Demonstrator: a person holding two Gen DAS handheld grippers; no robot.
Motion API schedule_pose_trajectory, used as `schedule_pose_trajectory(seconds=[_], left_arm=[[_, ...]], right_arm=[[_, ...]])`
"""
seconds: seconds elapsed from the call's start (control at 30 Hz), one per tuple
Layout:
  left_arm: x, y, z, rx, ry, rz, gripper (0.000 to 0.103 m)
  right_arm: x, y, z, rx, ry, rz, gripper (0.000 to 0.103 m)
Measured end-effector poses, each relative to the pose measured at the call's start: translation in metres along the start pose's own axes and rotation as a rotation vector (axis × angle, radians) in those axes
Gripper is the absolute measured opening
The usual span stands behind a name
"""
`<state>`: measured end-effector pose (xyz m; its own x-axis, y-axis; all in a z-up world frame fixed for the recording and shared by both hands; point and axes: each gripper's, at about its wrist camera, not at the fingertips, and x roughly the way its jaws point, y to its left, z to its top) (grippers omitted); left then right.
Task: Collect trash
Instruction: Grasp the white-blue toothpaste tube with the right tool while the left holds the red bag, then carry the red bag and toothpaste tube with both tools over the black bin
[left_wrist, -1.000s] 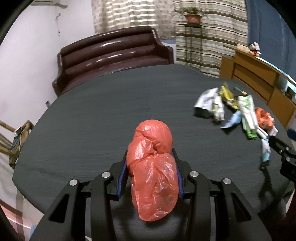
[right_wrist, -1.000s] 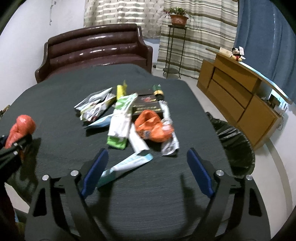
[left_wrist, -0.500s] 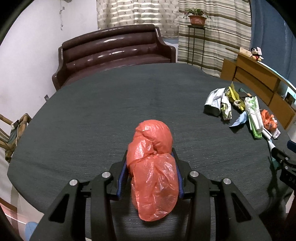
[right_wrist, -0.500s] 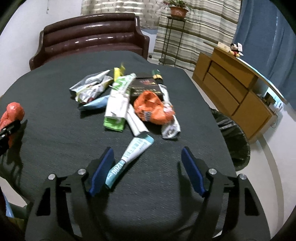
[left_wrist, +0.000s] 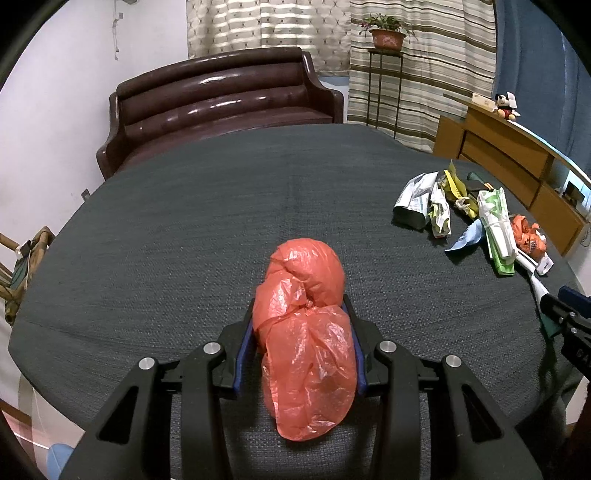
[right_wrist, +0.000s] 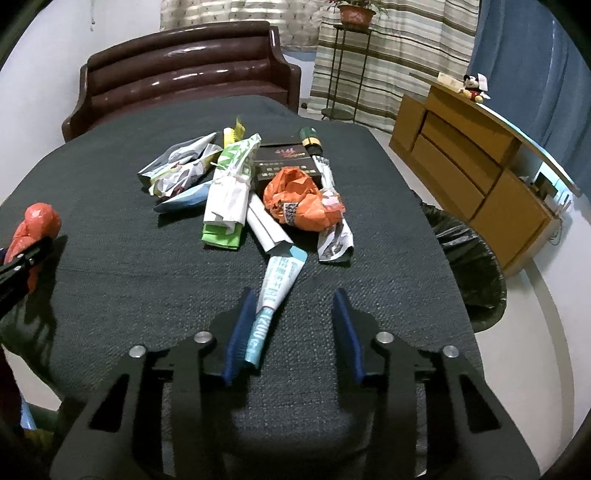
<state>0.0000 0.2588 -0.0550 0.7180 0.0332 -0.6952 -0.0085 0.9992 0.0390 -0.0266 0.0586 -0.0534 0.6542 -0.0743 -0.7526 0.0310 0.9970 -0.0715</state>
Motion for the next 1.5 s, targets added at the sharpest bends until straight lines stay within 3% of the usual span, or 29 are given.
schedule_pose_trajectory(seconds=[0.23, 0.67, 1.03, 1.27, 1.5], left_arm=[[-0.001, -0.004, -0.002, 0.006, 0.001, -0.006, 0.042], [-0.004, -0.012, -0.003, 0.006, -0.006, -0.004, 0.042], [-0.015, -0.032, 0.000, 0.012, -0.026, -0.050, 0.042], [-0.022, -0.057, 0.014, 0.023, -0.056, -0.104, 0.042], [-0.031, -0.105, 0.040, 0.053, -0.113, -0.181, 0.042]], right_arm=[[-0.001, -0.002, -0.001, 0.001, 0.005, 0.027, 0.011], [-0.008, -0.009, -0.008, -0.020, -0.024, 0.028, 0.009], [-0.035, -0.023, -0.005, -0.029, -0.092, 0.005, 0.008], [-0.045, -0.055, 0.014, 0.001, -0.164, -0.062, 0.008], [-0.049, -0.103, 0.037, 0.045, -0.232, -0.137, 0.008]])
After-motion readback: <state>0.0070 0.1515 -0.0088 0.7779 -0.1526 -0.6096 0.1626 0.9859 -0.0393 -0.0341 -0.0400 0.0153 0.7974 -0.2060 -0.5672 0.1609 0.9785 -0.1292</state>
